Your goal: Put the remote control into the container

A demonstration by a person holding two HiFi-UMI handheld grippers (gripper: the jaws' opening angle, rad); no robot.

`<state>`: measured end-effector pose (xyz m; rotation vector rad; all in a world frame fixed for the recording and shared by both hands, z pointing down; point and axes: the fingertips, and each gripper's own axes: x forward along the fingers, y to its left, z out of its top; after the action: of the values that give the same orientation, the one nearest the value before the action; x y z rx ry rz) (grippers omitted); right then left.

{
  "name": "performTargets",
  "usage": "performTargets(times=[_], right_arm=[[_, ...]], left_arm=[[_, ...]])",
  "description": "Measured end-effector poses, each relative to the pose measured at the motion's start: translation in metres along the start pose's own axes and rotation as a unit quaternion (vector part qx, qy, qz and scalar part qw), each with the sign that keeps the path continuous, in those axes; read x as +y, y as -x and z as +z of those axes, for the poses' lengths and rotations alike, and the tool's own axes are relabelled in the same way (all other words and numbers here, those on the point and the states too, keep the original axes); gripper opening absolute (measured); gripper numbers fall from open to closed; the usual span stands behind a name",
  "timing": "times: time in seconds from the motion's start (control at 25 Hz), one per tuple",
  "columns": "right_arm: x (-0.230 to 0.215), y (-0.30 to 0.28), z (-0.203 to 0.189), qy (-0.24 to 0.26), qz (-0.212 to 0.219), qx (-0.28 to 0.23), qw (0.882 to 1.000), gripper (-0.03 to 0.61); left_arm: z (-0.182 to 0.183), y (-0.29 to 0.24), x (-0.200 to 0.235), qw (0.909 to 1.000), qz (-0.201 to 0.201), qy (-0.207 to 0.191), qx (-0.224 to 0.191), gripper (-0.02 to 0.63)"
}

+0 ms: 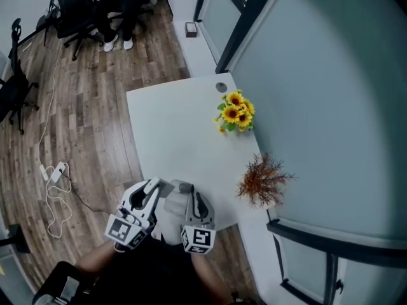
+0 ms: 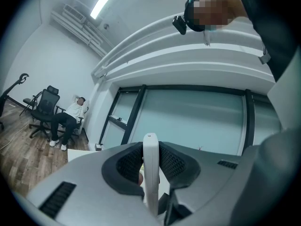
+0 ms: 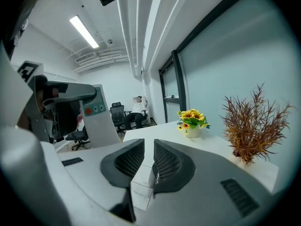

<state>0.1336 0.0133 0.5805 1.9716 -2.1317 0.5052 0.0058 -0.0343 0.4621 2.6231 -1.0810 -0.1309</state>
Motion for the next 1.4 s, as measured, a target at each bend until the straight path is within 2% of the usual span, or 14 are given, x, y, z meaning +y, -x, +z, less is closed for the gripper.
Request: performTargets(times=[0.12, 0.28, 0.68, 1.0, 1.2, 1.4], right_arm=[[0.001, 0.008, 0.002, 0.004, -0.001, -0.005, 1.000, 0.029], [0.002, 0.019, 0.009, 0.008, -0.003, -0.007, 1.000, 0.006], [0.008, 0.040, 0.027, 0.012, 0.028, -0.038, 0.999, 0.006], [0.013, 0.071, 0.043, 0.010, 0.058, -0.054, 0.997, 0.005], [0.021, 0.088, 0.055, 0.016, 0.070, -0.074, 0.995, 0.005], [0.034, 0.109, 0.058, 0.010, 0.065, -0.069, 0.995, 0.005]], left_arm=[[0.001, 0.008, -0.006, 1.0000, 0.001, -0.003, -0.003, 0.095], [0.001, 0.016, -0.012, 0.9999, 0.009, -0.007, -0.004, 0.095], [0.007, 0.025, -0.040, 0.9993, 0.028, -0.015, -0.019, 0.095], [0.012, 0.043, -0.061, 0.9974, 0.062, -0.028, -0.022, 0.095], [0.017, 0.056, -0.067, 0.9970, 0.063, -0.033, -0.030, 0.095], [0.025, 0.074, -0.072, 0.9975, 0.053, -0.035, -0.031, 0.095]])
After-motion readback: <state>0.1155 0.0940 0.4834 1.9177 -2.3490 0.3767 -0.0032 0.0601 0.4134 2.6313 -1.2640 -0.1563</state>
